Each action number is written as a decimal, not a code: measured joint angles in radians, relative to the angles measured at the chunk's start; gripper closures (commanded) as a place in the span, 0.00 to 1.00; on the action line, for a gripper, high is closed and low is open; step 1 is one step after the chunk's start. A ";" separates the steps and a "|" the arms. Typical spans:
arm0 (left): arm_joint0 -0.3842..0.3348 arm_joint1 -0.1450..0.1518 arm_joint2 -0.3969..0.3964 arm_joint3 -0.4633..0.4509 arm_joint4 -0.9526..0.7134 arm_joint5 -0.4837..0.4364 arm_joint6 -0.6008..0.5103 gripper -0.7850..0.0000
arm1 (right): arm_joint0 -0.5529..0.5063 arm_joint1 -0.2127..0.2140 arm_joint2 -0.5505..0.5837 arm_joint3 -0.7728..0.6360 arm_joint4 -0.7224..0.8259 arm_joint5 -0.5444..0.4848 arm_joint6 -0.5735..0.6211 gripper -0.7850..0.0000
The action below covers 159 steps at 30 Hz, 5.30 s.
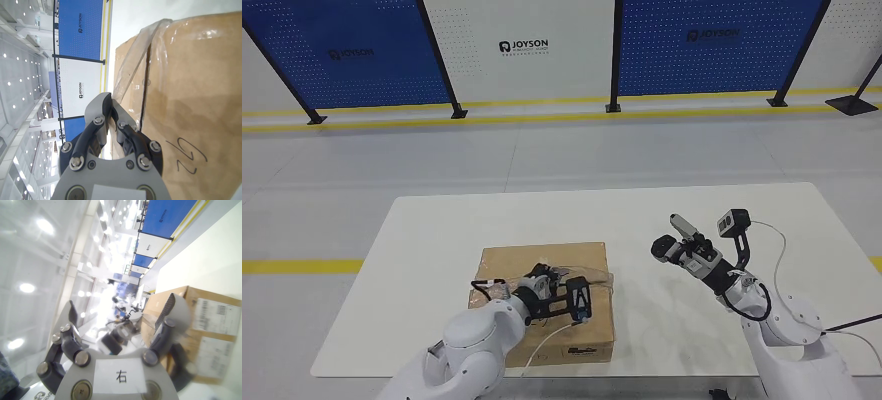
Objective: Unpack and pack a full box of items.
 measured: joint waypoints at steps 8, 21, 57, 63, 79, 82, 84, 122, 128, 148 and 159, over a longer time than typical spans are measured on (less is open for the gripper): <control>-0.001 -0.010 -0.023 0.035 -0.063 -0.023 -0.034 0.51 | 0.003 0.001 -0.006 0.006 0.001 0.000 -0.003 0.00; 0.025 -0.009 -0.105 0.028 -0.012 -0.034 -0.067 0.34 | 0.004 0.003 -0.013 0.012 0.005 -0.004 -0.008 0.00; 0.081 -0.023 -0.177 0.097 0.057 -0.081 -0.035 1.00 | 0.007 0.007 -0.030 0.010 0.012 -0.001 -0.023 0.00; 0.077 -0.029 -0.184 0.100 0.050 -0.077 -0.033 1.00 | 0.019 0.005 -0.042 0.017 0.014 -0.004 -0.025 0.00; 0.178 -0.032 -0.282 -0.048 -0.038 -0.112 -0.106 1.00 | 0.026 0.005 -0.055 0.018 0.023 -0.012 -0.018 0.00; 0.196 -0.031 -0.293 -0.077 -0.042 -0.131 -0.121 1.00 | 0.028 0.005 -0.061 0.021 0.025 -0.013 -0.017 0.00; 0.204 -0.032 -0.301 -0.088 -0.056 -0.136 -0.127 1.00 | 0.029 0.005 -0.062 0.023 0.026 -0.013 -0.016 0.00; 0.290 -0.041 -0.356 -0.118 -0.154 -0.222 -0.248 1.00 | 0.091 -0.003 -0.151 0.050 0.048 0.000 0.079 1.00; 0.294 -0.042 -0.351 -0.111 -0.144 -0.226 -0.248 1.00 | 0.174 -0.012 -0.265 0.098 -0.034 0.116 0.174 1.00; 0.296 -0.048 -0.352 -0.095 -0.135 -0.214 -0.247 1.00 | 0.363 -0.047 -0.474 0.267 -0.199 0.173 0.261 1.00; 0.291 -0.049 -0.369 -0.089 -0.140 -0.224 -0.243 1.00 | 0.394 -0.064 -0.524 0.323 -0.221 0.178 0.243 1.00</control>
